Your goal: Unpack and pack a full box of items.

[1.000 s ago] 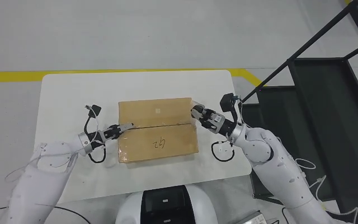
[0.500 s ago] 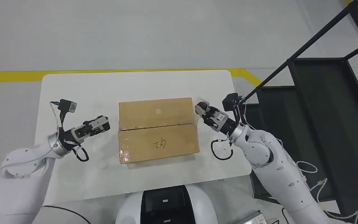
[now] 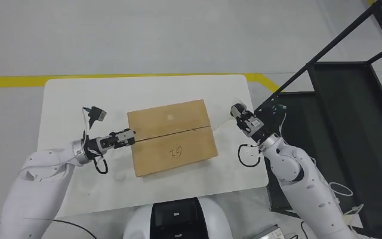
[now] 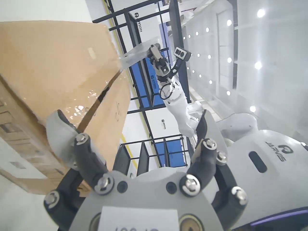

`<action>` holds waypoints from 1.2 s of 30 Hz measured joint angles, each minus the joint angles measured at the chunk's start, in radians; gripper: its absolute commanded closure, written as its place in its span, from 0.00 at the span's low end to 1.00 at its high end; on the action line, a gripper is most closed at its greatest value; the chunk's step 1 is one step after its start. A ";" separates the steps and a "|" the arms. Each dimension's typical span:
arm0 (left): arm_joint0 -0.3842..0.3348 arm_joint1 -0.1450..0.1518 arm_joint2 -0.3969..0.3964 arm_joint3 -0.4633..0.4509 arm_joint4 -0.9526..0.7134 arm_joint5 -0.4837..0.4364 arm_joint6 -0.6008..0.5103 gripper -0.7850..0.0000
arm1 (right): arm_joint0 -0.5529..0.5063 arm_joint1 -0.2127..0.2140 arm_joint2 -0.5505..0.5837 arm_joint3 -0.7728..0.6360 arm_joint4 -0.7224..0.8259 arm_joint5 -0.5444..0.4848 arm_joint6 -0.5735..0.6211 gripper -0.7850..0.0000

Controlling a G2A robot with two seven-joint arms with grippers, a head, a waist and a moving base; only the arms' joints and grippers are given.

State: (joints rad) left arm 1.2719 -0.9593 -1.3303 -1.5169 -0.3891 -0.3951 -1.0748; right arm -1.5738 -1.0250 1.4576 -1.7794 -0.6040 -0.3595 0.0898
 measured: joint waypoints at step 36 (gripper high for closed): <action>0.003 -0.016 0.078 0.010 0.097 0.018 0.114 0.00 | 0.025 -0.022 0.020 0.079 -0.007 0.058 0.012 1.00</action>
State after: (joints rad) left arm 1.2749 -0.9749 -1.2521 -1.5073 -0.2920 -0.3767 -0.9607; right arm -1.5489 -1.0472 1.4780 -1.7004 -0.6109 -0.3010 0.1020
